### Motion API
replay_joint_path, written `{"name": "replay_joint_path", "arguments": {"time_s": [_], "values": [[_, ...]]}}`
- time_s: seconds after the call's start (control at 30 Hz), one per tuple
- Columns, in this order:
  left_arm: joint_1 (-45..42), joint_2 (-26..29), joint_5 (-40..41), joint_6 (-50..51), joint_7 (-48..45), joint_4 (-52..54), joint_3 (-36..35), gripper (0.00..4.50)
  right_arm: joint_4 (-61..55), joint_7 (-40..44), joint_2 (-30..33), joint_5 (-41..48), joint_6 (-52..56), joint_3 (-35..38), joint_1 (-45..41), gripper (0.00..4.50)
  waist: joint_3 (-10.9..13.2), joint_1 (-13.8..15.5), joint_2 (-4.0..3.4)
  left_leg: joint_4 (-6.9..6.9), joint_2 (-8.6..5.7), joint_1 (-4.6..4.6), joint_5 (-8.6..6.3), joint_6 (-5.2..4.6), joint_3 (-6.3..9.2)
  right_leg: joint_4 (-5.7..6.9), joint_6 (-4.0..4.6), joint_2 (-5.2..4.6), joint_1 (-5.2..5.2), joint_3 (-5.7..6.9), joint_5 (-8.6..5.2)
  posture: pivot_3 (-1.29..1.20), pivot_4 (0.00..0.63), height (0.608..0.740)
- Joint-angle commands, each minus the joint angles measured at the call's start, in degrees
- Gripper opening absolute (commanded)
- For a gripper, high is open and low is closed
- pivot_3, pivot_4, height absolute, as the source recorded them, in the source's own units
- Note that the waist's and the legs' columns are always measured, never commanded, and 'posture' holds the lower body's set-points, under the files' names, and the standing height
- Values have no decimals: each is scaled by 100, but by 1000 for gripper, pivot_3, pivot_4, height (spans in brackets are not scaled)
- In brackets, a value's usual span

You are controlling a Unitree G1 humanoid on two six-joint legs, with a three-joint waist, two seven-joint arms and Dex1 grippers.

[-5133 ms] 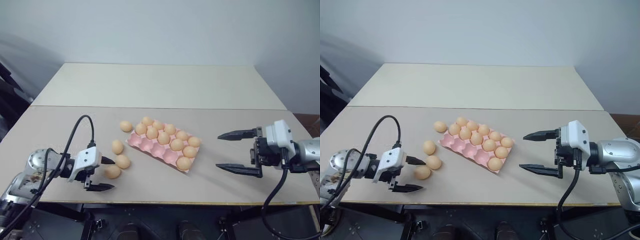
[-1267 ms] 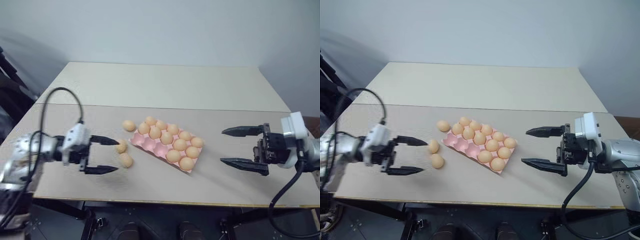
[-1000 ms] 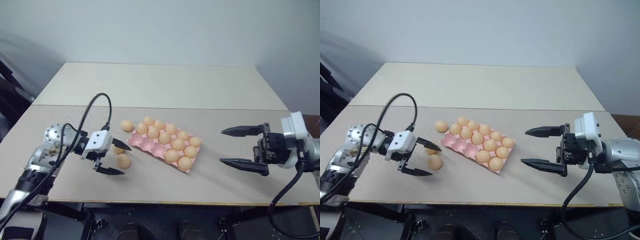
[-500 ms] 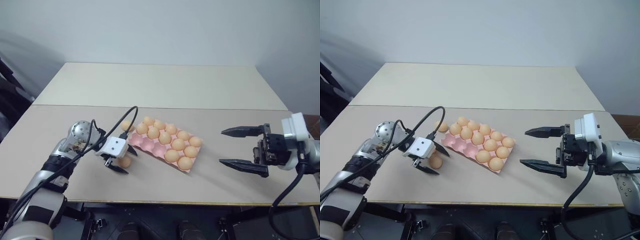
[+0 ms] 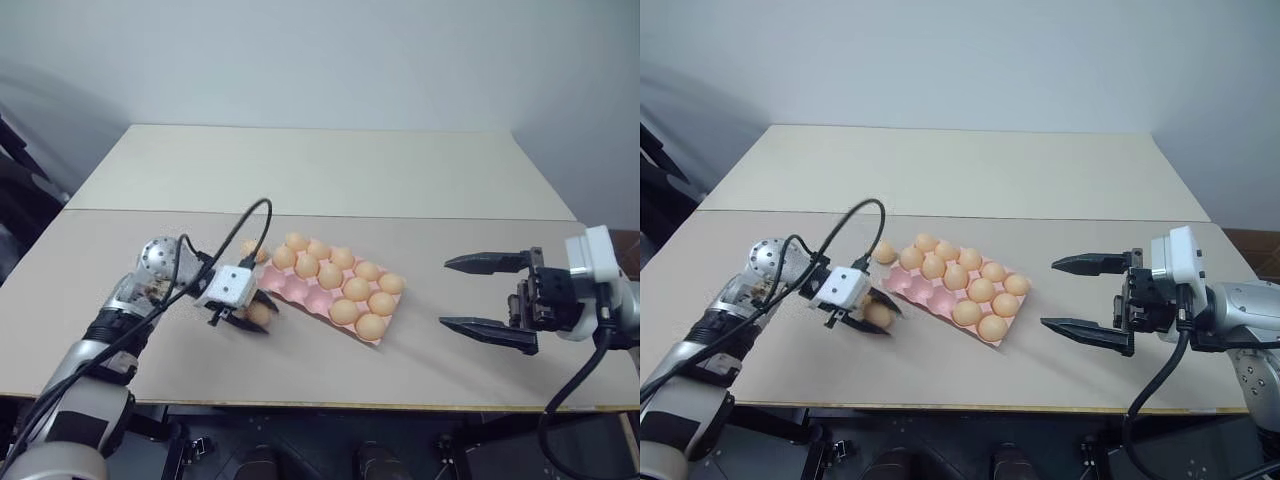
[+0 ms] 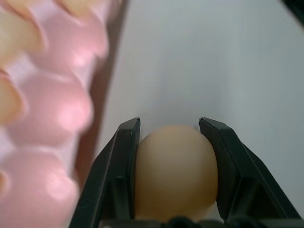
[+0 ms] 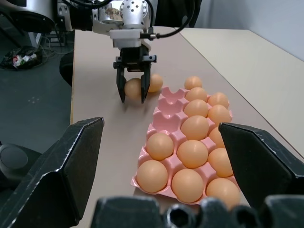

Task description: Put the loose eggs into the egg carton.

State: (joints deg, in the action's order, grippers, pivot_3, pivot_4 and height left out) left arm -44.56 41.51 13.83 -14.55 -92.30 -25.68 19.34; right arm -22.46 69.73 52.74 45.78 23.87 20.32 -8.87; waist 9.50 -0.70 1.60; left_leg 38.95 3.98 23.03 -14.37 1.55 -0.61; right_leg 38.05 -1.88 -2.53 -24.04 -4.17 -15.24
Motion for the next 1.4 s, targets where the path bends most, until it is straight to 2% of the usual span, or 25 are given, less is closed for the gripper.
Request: {"name": "replay_joint_path", "arguments": {"time_s": [0.03, 0.1, 0.2, 0.47, 0.5, 0.57, 0.73, 0.93, 1.2, 1.4], "values": [[-99, -235, 757, 853, 22, 598, -377, 1720, -83, -17, 13, 23, -86, 98, -93, 4500, 0, 7, 0, 0, 0, -2, 0, 0, 0, 0, 0, 0, 2, 0, 0, 0, 150, 740], [-221, -560, 779, 1054, 297, 621, -527, 1720, -78, -30, 3, 6, -94, 77, -112, 4500, 0, 26, 0, 3, -1, -3, 0, 0, 1, 1, 0, 0, 4, 2, 0, 0, 150, 740], [-454, -944, 228, 752, 779, 238, -474, 1720, -81, -49, -12, -22, -110, 55, -141, 4500, 0, 22, 0, 7, -2, -4, 0, 0, 6, 0, -1, 0, 9, 5, 0, 0, 150, 740], [-611, -1467, -250, 676, 935, -264, -344, 1720, -208, -155, -35, -35, -102, 158, -40, 4500, 0, -3, 0, 6, -4, -3, 0, -1, 8, 0, 0, 1, 6, 3, 0, 0, 150, 740], [-607, -1476, -343, 665, 928, -284, -305, 2254, -225, -172, -34, -32, -105, 175, -16, 4500, 0, 0, 0, 6, -5, -4, 1, -1, 8, 0, 0, 1, 7, 3, 0, 0, 150, 740], [-572, -1484, -460, 558, 902, -313, -287, 2660, -257, -194, -33, -24, -111, 205, 30, 4500, 0, 2, 0, 6, -5, -2, 1, -1, 8, -1, 0, 1, 7, 3, 0, 0, 150, 740], [-534, -1484, -495, 582, 900, -274, -369, 4314, -291, -238, -37, -39, -136, 217, 92, 4500, 0, 0, 0, 6, -5, 0, 1, -1, 9, -1, 0, 1, 4, 3, 0, 0, 150, 740], [-513, -1451, -417, 656, 944, -154, -470, 4413, -243, -248, -60, -76, -169, 154, 37, 4500, 0, 0, 0, 6, -5, 0, 1, -1, 9, -2, 0, 1, 6, 3, 0, 0, 150, 740], [-443, -725, 220, 1380, 755, 468, -1226, 4413, -51, -144, -95, -139, -232, 1, -127, 4500, 0, -34, -1, 5, -4, -3, 1, -1, 9, 1, 0, 2, 4, 2, 0, 0, 150, 740], [164, 734, 586, 1793, 539, 701, -2167, 4413, 134, 8, -110, -193, -270, -161, -334, 4500, -1, -68, -2, 0, -1, -3, 1, -1, 8, 0, 0, 2, -2, 2, 0, 0, 150, 740]]}}
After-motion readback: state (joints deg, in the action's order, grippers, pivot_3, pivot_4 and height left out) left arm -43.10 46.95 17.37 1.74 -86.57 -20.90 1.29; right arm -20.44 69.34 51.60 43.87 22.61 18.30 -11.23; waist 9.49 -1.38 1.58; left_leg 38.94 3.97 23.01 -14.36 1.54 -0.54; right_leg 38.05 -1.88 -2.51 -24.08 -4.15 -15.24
